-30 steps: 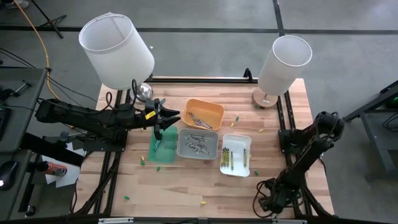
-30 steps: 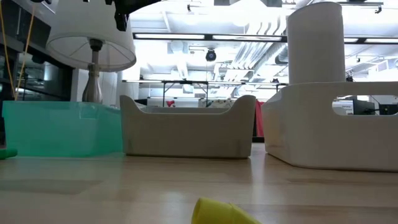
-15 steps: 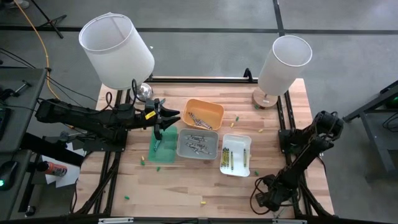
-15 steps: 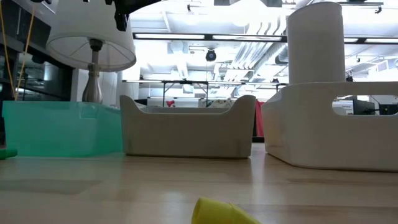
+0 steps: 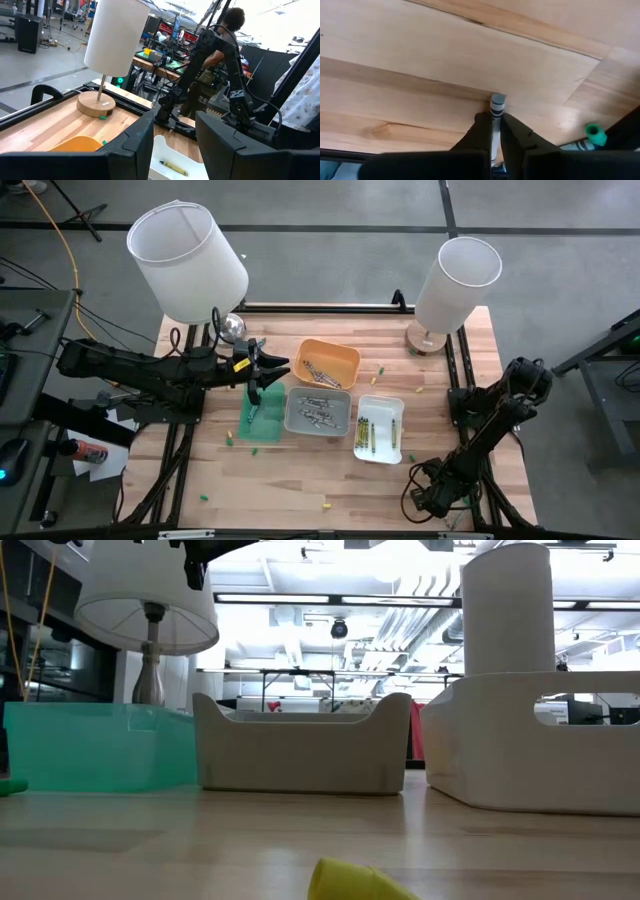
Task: Sort crayons
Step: Put the gray crayon into the yellow bin
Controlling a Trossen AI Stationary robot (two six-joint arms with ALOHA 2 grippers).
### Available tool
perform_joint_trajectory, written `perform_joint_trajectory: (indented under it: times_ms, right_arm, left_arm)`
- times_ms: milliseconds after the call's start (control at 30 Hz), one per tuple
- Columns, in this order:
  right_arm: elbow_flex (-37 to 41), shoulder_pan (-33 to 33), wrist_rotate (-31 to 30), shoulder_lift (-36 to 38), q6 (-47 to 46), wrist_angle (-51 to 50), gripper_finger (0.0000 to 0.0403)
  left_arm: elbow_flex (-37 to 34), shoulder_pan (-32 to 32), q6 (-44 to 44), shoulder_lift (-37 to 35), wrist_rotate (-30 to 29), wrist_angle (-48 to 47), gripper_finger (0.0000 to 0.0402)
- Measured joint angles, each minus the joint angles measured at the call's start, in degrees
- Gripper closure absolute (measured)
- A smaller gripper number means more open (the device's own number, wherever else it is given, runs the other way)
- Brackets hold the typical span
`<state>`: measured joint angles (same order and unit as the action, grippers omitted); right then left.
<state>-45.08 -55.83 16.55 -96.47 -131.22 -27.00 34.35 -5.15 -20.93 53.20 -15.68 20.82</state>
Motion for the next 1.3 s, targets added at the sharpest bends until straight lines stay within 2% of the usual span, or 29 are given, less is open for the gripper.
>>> perform_joint_trajectory:
  times_ms: [500,600,733,833,900,1000,1167,1300]
  right_arm:
    - [-0.3,-0.1,-1.3,1.8,1.4,0.7,0.0401]
    - [-1.0,0.0,-8.5,4.7,4.4,-1.5,0.0402]
    - [-1.8,0.3,-20.2,11.5,11.1,0.9,0.0402]
    - [-1.8,1.8,-28.1,16.6,22.3,5.8,0.0403]
    - [-1.9,3.9,-30.5,20.0,33.0,12.0,0.0403]
    - [-2.0,8.8,-30.5,23.6,46.7,18.5,0.0403]
    - [-2.0,21.6,-30.1,26.2,68.0,24.8,0.0403]
    - [-2.0,33.0,-25.6,25.8,87.2,32.8,0.0403]
  left_arm:
    - [0.0,0.0,0.0,0.0,0.0,0.0,0.027]
    - [0.0,0.0,0.0,0.0,0.0,0.0,0.027]
    - [0.0,0.0,0.1,0.0,0.0,0.0,0.027]
    - [0.0,0.0,0.0,0.0,0.0,0.0,0.027]
    - [0.0,0.0,0.1,0.0,-0.1,0.0,0.027]
    - [0.0,0.0,0.1,0.0,-0.2,0.0,0.027]
    - [0.0,0.0,0.1,0.0,-0.3,0.0,0.027]
    - [0.0,0.0,0.1,0.0,-0.3,0.0,0.027]
